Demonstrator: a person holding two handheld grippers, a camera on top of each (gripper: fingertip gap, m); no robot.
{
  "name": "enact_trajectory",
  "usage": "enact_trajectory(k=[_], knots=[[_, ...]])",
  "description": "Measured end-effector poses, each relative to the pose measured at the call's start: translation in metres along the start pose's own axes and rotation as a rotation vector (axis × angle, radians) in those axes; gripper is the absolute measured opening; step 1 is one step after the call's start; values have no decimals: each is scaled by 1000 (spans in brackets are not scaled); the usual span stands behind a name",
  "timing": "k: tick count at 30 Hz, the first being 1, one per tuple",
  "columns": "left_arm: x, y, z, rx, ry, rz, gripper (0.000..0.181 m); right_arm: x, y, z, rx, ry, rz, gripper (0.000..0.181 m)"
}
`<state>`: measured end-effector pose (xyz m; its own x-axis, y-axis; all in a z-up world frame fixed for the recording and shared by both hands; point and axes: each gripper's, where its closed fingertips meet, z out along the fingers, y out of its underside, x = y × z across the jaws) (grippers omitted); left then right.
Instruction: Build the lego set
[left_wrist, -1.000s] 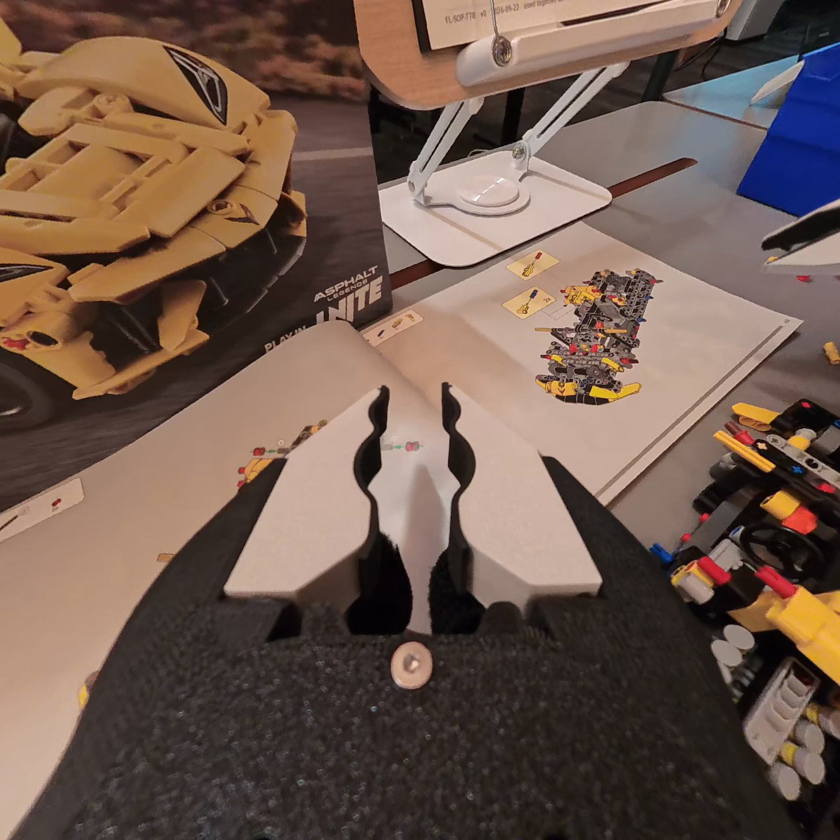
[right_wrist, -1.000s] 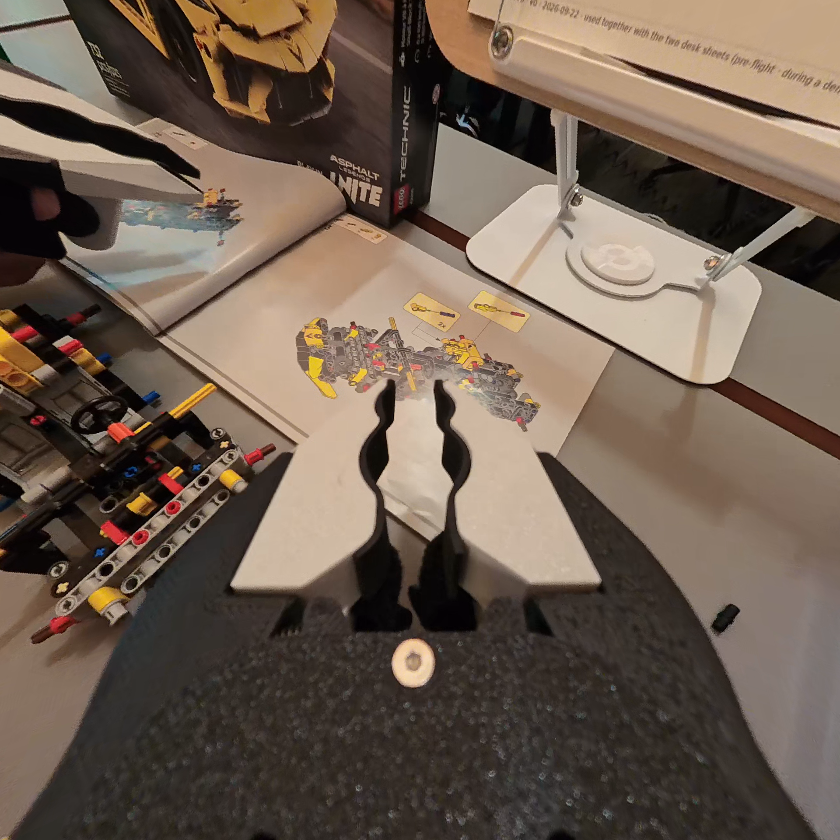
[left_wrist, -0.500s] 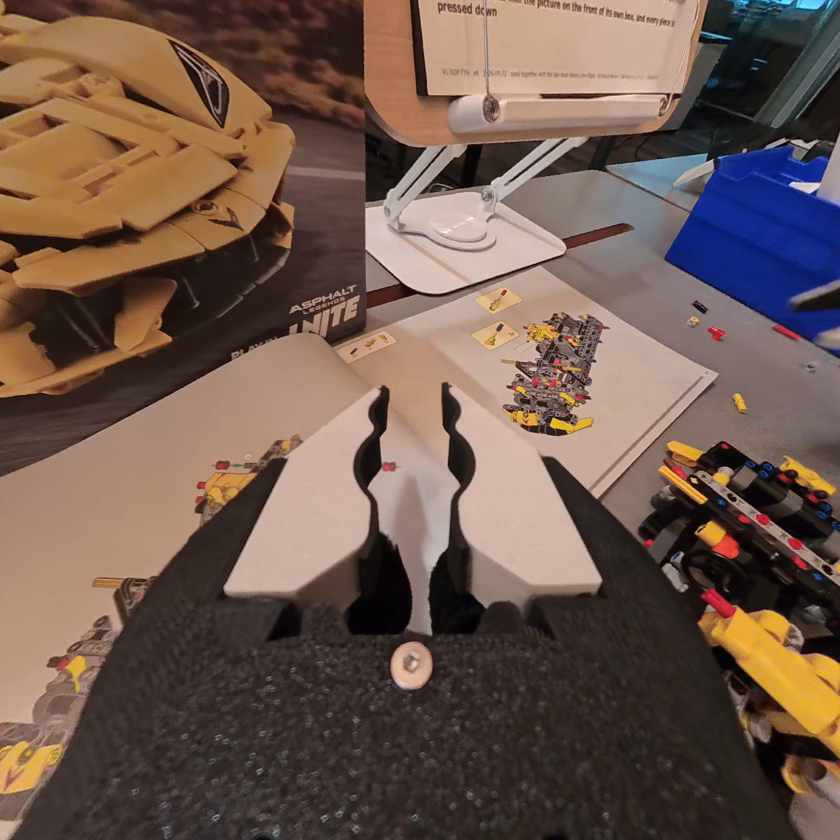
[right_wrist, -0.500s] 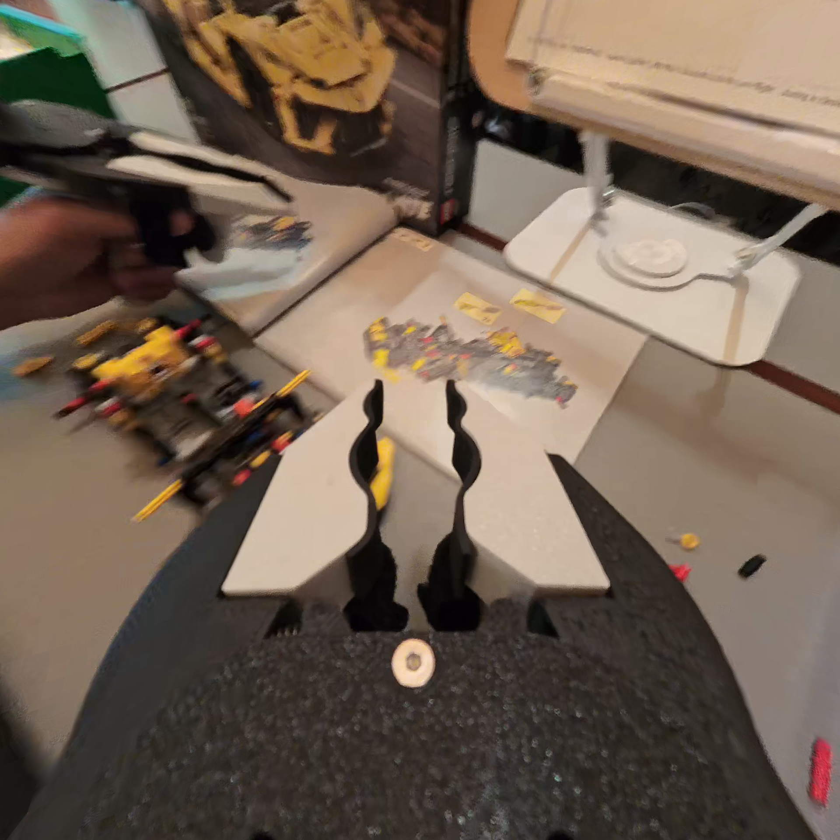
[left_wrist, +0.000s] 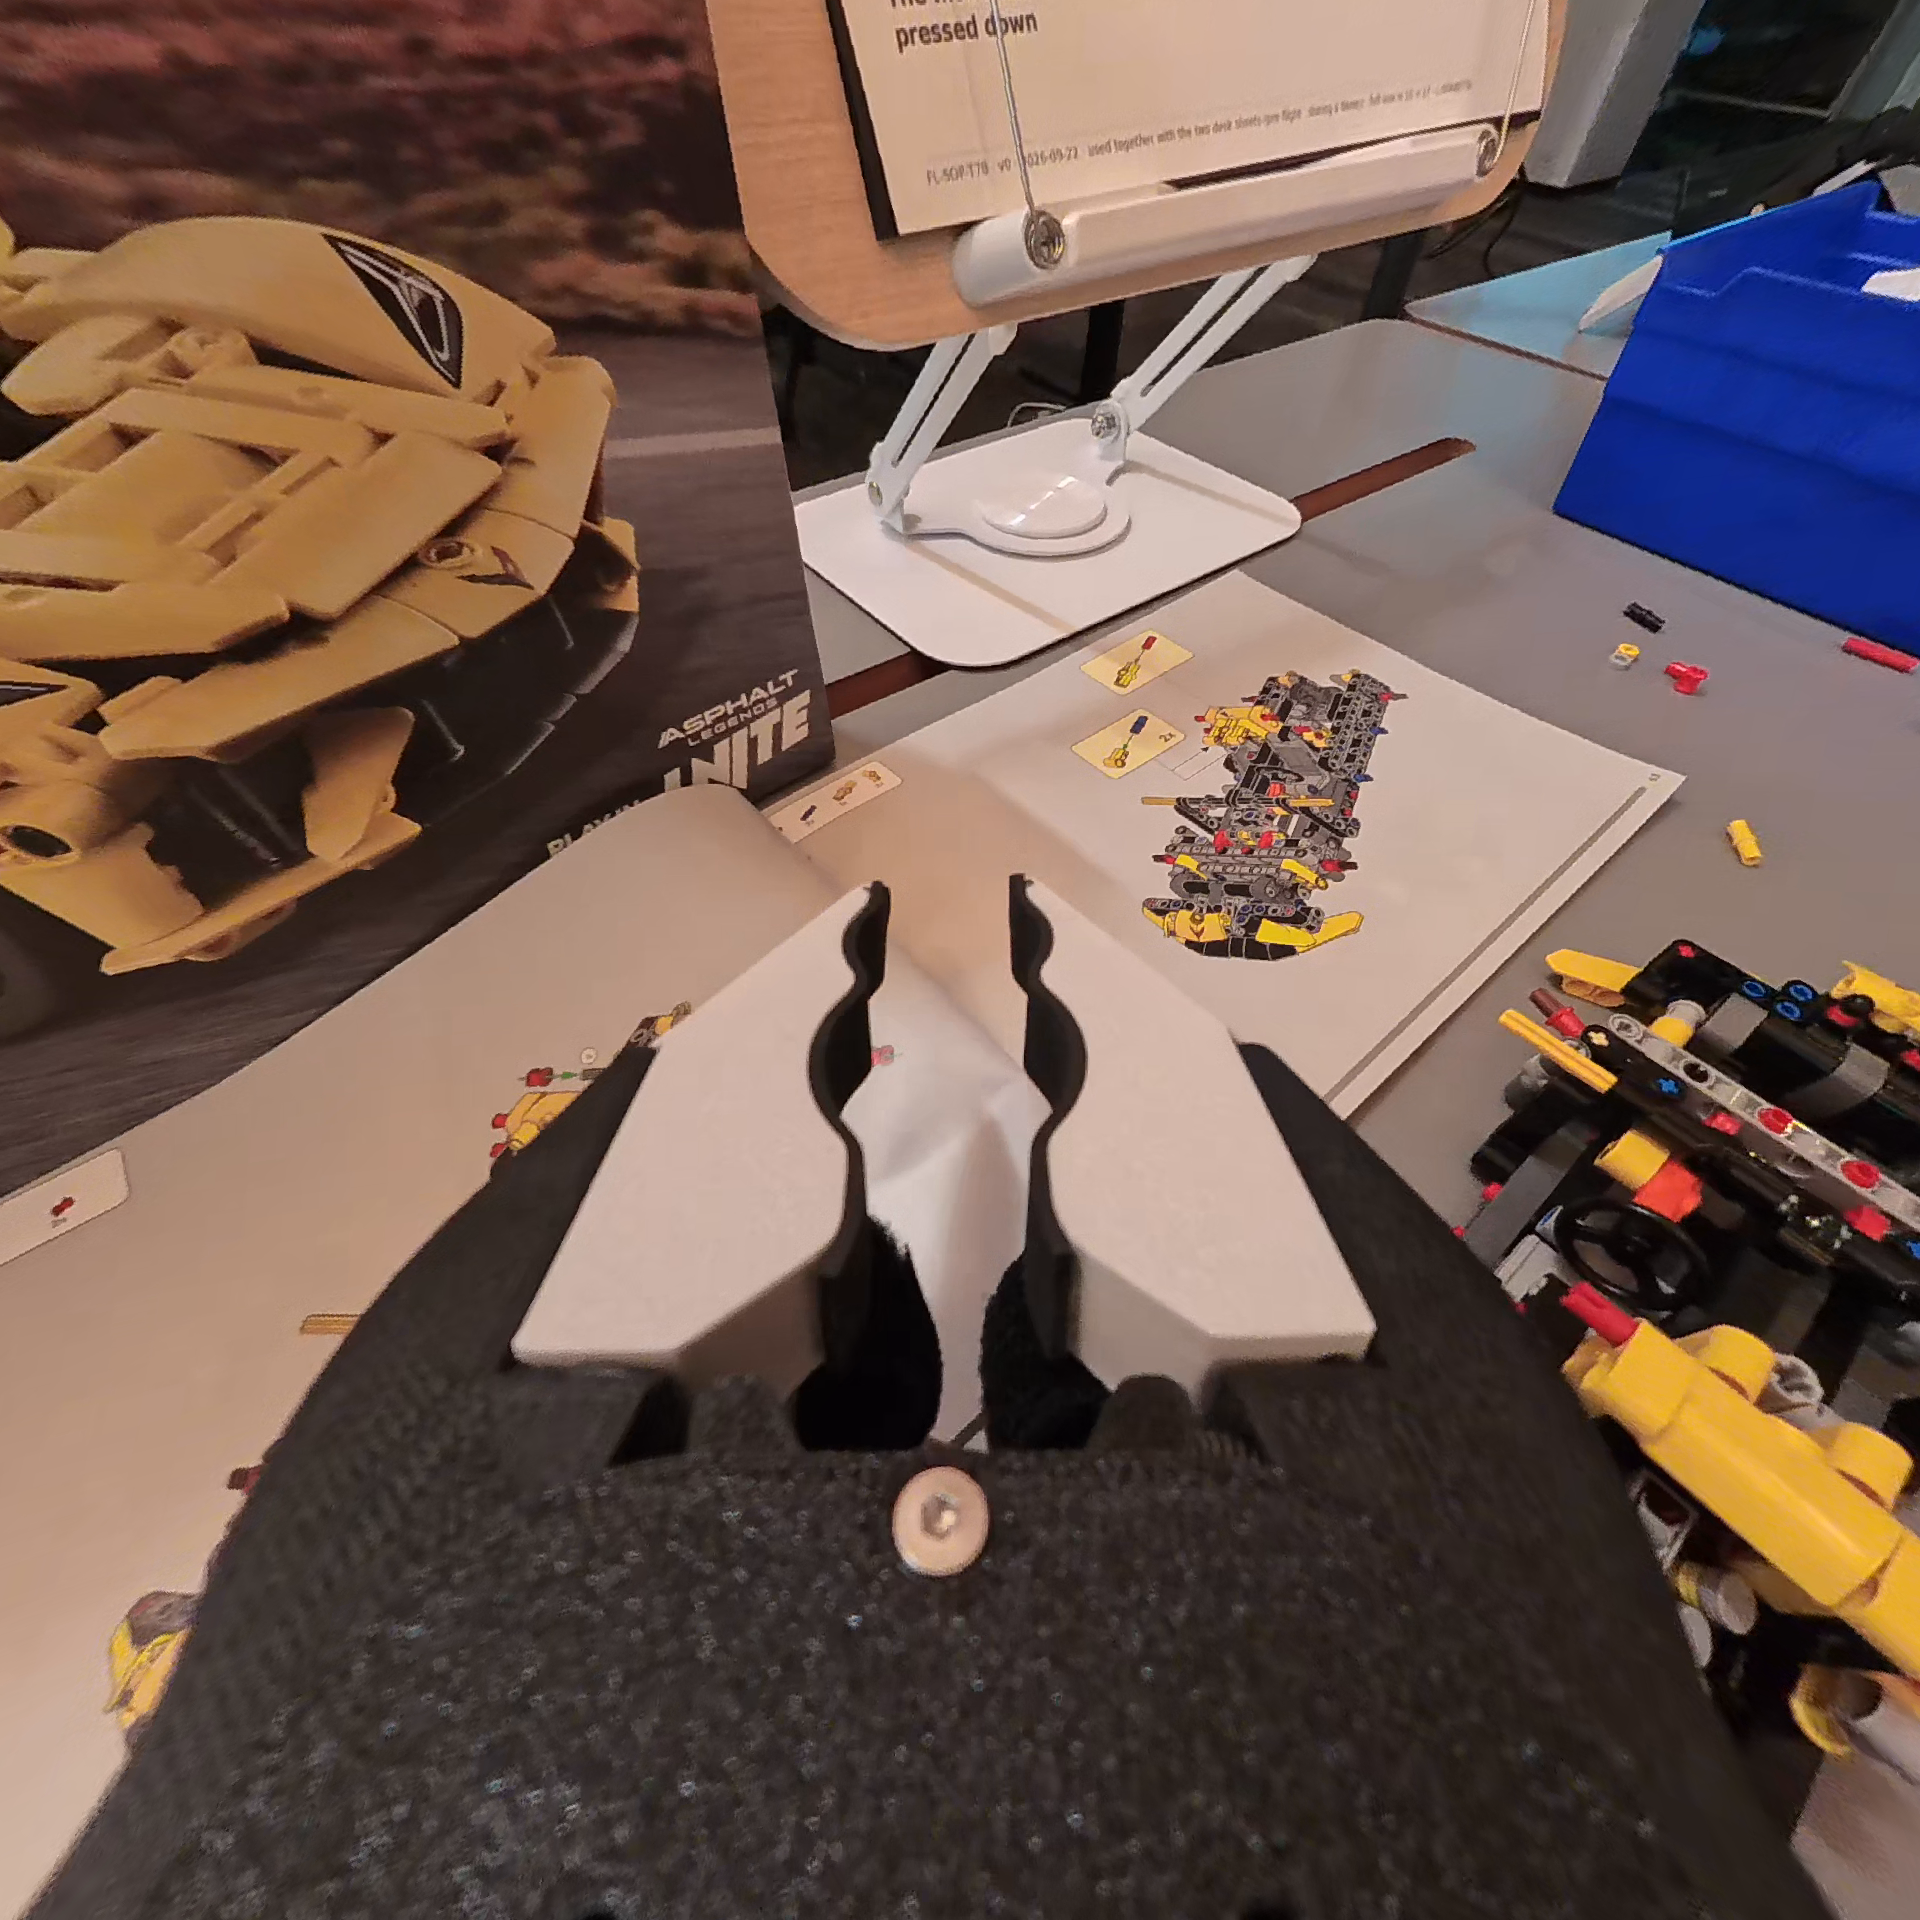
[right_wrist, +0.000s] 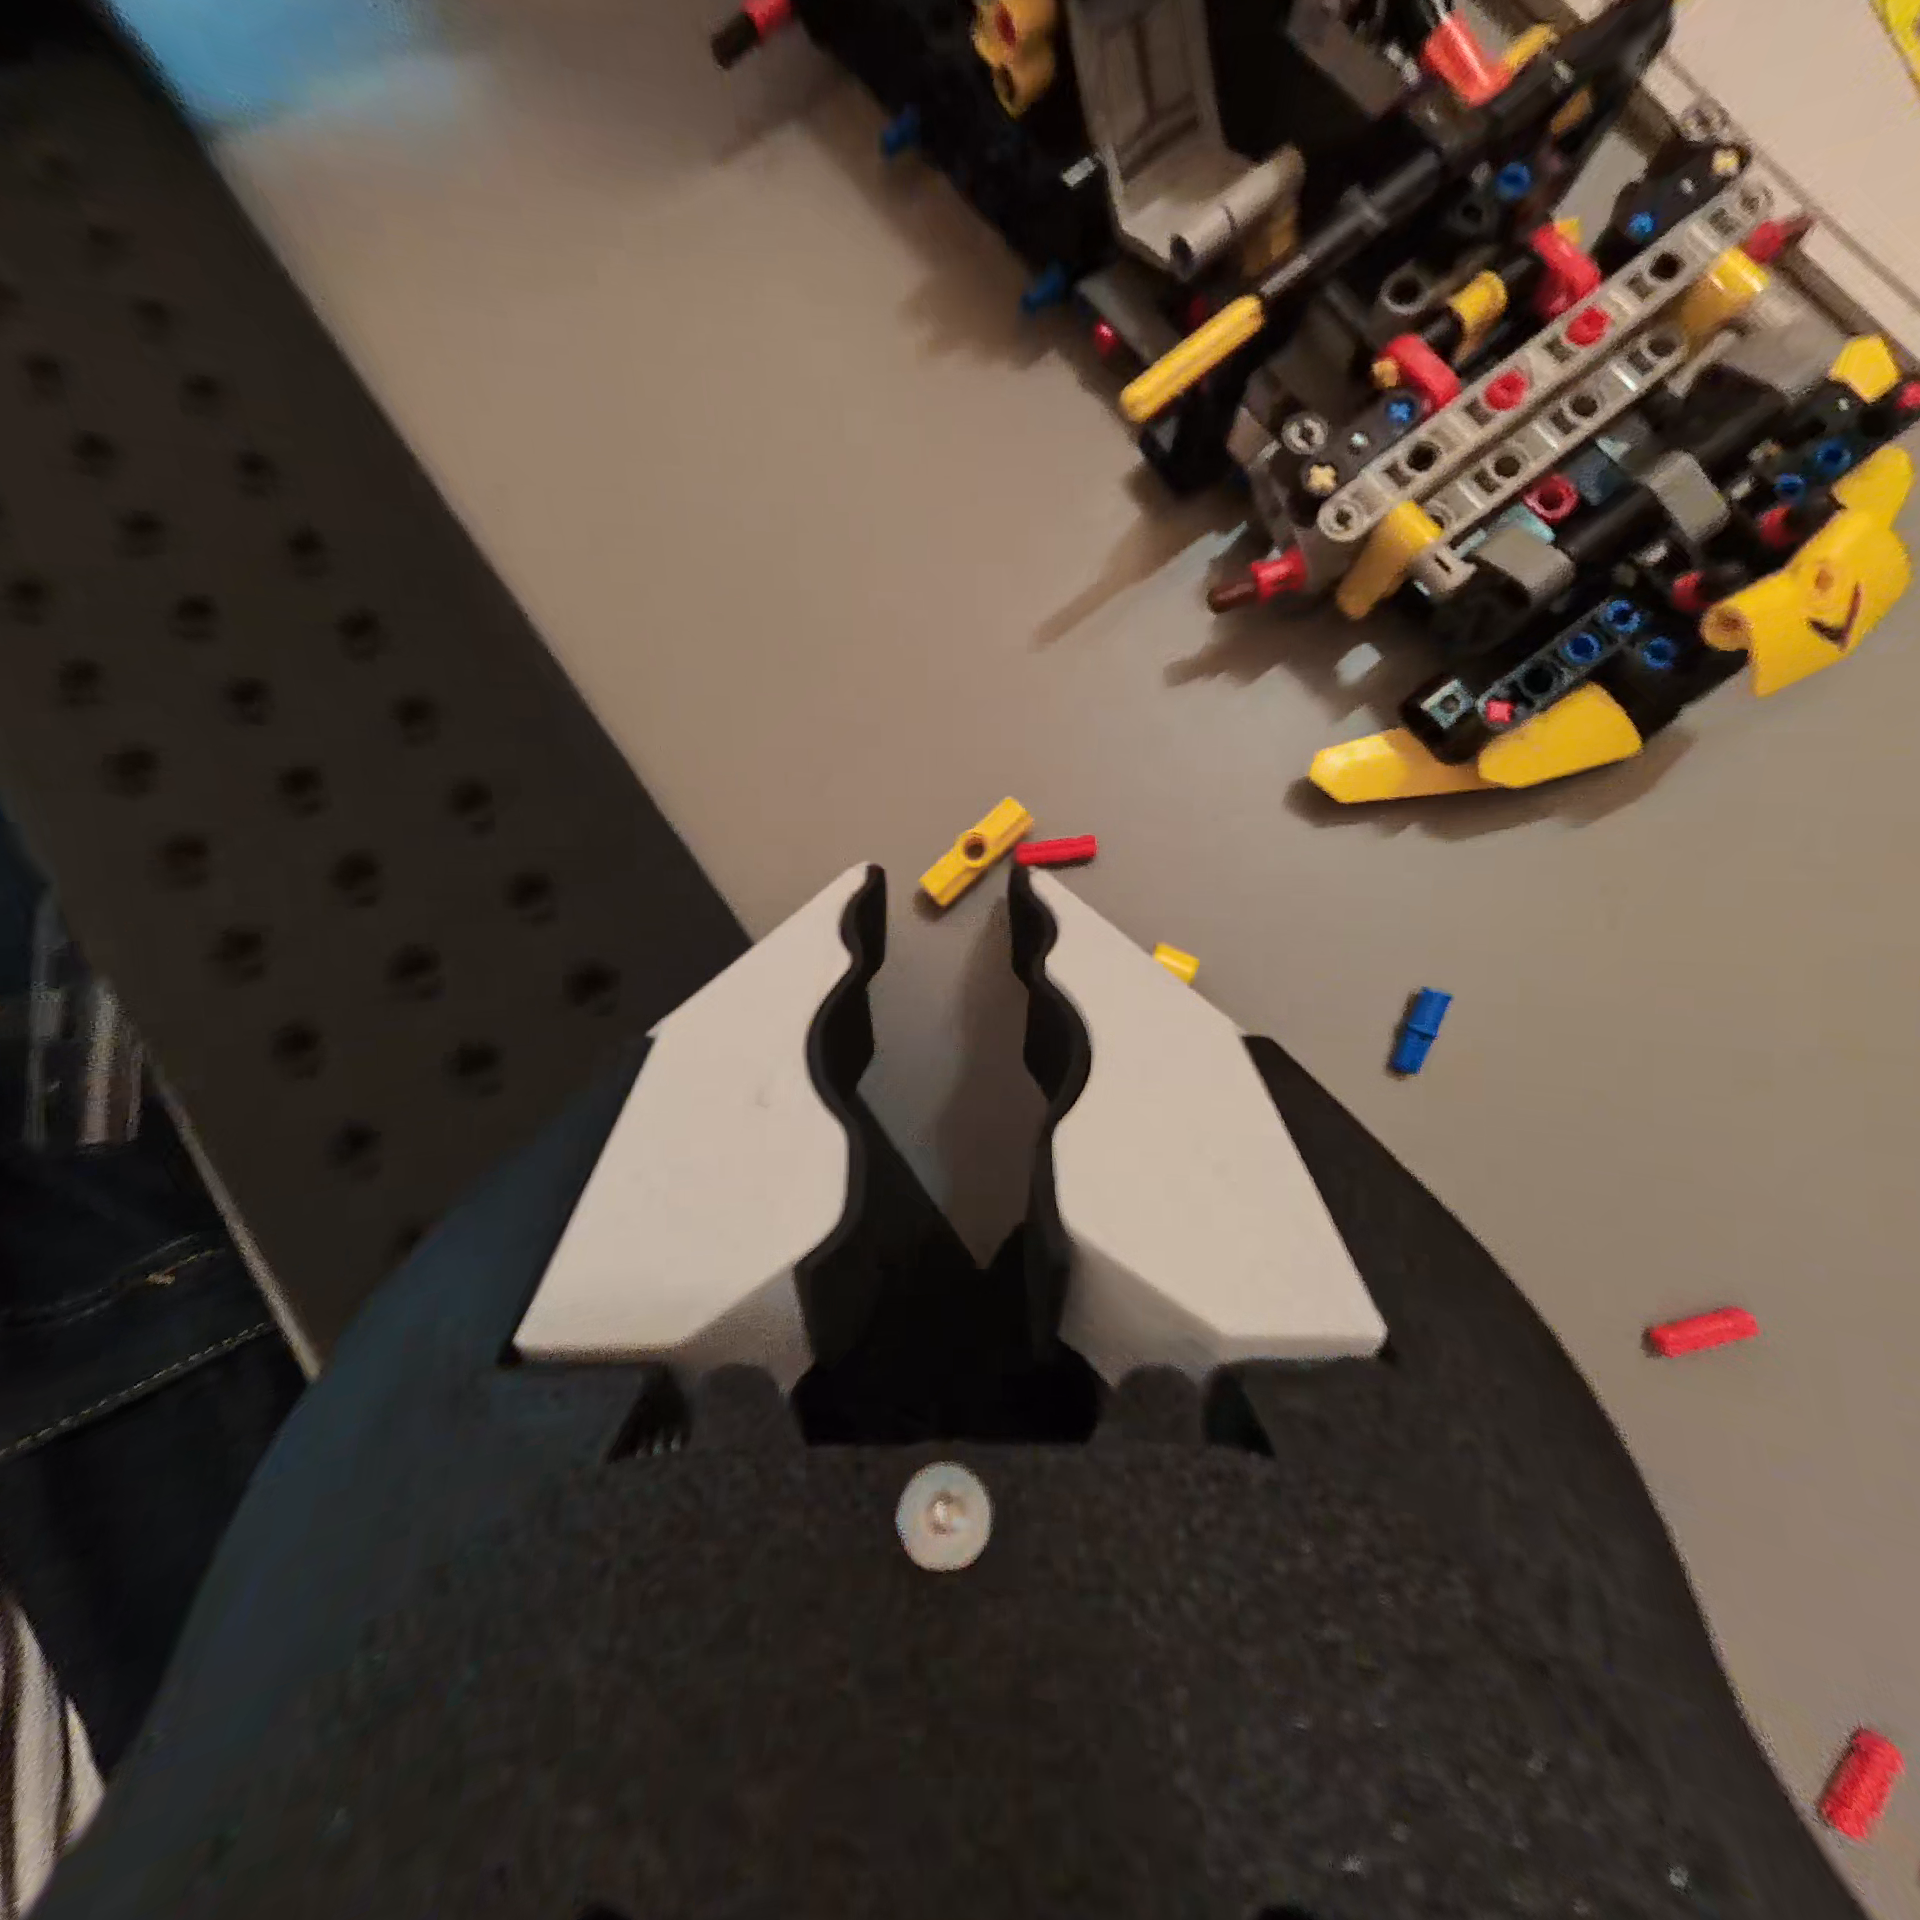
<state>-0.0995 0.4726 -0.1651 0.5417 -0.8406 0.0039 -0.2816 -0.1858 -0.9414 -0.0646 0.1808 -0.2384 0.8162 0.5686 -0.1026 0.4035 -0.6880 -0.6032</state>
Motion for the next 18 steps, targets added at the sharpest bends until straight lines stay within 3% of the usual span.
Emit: enact_trajectory(k=[5,14,16,18], knots=[[1,-4,-1,7,0,15,23,-3,0,4,-11,-14,27,22],[11,-8,-1,12,36,40,23,-2,-11,2,58,7,-14,0],[27,-19,-8,56,118,40,23,-4,-20,-3,116,-29,-3,0],[55,-31,-21,100,290,19,23,-5,-28,-9,158,-68,7,0]])
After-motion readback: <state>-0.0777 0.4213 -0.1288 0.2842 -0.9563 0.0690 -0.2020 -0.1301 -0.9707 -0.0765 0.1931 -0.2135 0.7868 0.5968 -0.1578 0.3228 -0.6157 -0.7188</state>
